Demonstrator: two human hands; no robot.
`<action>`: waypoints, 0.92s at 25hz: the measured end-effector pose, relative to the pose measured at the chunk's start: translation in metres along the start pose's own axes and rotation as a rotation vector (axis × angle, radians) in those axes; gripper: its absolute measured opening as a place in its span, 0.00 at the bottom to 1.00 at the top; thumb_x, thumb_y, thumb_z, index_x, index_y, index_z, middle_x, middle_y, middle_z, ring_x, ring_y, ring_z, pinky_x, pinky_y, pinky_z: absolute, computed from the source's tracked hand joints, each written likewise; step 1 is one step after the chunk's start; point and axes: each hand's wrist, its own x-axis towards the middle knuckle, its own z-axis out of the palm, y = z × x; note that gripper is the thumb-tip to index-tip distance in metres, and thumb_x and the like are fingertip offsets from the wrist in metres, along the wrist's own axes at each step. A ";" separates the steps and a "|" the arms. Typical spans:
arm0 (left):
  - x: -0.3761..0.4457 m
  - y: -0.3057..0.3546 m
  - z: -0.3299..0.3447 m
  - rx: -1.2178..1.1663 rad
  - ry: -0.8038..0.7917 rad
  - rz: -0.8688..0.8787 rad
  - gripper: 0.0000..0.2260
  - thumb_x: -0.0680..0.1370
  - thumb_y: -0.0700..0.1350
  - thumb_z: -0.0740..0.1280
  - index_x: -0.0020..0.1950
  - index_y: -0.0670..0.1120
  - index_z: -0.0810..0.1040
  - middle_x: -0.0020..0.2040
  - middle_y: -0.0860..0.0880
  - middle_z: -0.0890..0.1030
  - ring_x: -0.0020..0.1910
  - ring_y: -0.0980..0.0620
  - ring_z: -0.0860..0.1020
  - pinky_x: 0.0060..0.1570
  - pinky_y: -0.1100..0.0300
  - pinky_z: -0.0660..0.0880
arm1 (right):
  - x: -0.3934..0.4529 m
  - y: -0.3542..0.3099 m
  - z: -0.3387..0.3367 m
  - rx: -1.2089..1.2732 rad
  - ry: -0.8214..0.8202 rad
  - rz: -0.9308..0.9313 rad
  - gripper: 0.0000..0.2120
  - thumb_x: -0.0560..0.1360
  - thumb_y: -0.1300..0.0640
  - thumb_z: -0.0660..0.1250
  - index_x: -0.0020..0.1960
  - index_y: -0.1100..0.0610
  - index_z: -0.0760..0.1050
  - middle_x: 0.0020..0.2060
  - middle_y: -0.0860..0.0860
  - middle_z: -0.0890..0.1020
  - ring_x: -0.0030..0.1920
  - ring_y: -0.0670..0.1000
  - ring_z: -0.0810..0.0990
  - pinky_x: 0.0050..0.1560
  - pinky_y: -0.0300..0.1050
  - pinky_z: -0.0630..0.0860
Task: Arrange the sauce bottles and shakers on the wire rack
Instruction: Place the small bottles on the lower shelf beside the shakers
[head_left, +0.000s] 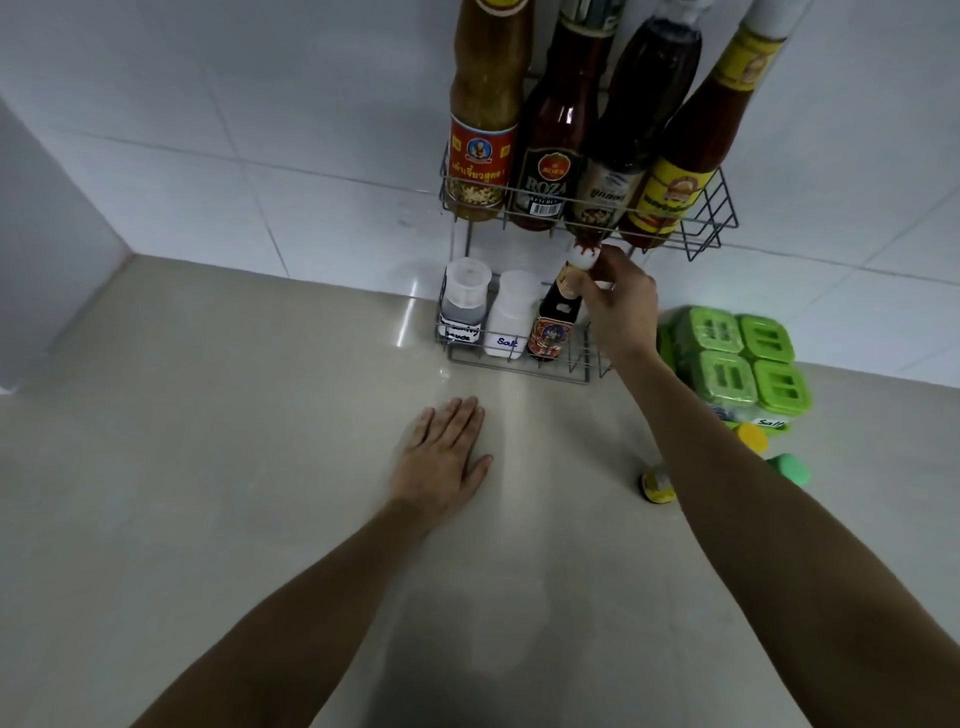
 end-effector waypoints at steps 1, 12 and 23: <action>0.000 0.000 0.001 -0.005 0.011 0.000 0.30 0.80 0.59 0.49 0.78 0.46 0.56 0.79 0.50 0.58 0.78 0.51 0.54 0.75 0.50 0.48 | 0.003 0.000 0.001 -0.016 -0.019 0.003 0.12 0.77 0.51 0.67 0.55 0.59 0.77 0.50 0.53 0.85 0.46 0.48 0.81 0.42 0.38 0.72; -0.001 -0.001 0.003 0.010 0.034 0.006 0.29 0.80 0.59 0.49 0.79 0.47 0.56 0.79 0.49 0.57 0.78 0.51 0.53 0.75 0.50 0.46 | -0.011 0.000 0.001 0.045 -0.061 0.164 0.19 0.75 0.49 0.69 0.63 0.56 0.75 0.56 0.53 0.83 0.55 0.52 0.81 0.57 0.53 0.79; 0.026 0.101 -0.042 -0.575 0.100 0.091 0.21 0.80 0.55 0.60 0.69 0.47 0.72 0.67 0.49 0.74 0.66 0.51 0.72 0.66 0.60 0.67 | -0.226 0.062 -0.037 0.258 0.196 0.447 0.02 0.74 0.58 0.72 0.42 0.54 0.81 0.36 0.47 0.84 0.36 0.39 0.81 0.39 0.38 0.75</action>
